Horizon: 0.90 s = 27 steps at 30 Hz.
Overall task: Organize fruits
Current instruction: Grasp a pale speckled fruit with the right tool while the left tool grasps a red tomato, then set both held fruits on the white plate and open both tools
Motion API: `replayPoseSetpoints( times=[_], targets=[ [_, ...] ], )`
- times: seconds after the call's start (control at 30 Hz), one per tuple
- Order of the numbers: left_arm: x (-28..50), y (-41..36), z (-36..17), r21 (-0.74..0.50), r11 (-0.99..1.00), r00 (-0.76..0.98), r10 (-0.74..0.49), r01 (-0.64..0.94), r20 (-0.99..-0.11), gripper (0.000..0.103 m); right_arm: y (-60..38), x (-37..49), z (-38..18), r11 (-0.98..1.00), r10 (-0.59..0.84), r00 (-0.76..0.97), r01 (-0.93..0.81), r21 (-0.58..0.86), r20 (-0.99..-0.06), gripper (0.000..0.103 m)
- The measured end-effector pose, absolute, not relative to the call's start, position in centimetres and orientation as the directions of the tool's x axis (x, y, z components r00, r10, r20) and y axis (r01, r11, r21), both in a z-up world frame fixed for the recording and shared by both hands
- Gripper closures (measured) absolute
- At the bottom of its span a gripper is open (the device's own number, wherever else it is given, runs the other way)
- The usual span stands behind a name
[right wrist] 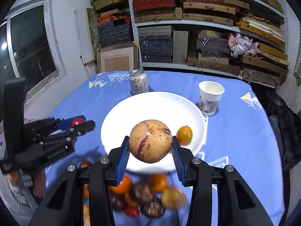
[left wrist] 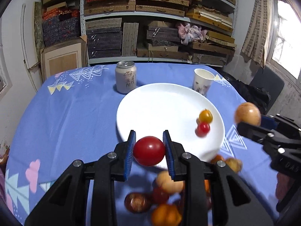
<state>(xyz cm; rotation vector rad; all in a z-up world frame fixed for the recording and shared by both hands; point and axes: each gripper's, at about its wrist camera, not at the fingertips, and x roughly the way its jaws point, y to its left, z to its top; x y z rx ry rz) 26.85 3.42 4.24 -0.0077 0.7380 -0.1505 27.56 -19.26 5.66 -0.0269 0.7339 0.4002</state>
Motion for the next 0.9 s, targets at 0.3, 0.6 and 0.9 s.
replayPoseSetpoints(
  times=[0.3,0.6,0.9],
  targets=[
    [34.8,3.1,-1.1,-0.070,0.991,0.638,-0.130,0.118,-0.759,0.074,-15.6,35.1,-0.4,0.928,0.294,0.565,-0.361,0.090,-0.771,0.058],
    [34.5,4.0,-1.0,-0.079,0.992,0.658,-0.125,0.099,-0.743,0.048,-16.9,34.1,1.3,0.935,0.295,0.607,-0.343,0.091,-0.738,0.044],
    [23.6,7.5,3.0,-0.128,0.992,0.756,-0.092,0.011,-0.649,0.020,-22.8,25.3,6.0,0.916,0.401,0.708,-0.310,0.255,-0.581,0.028]
  ],
)
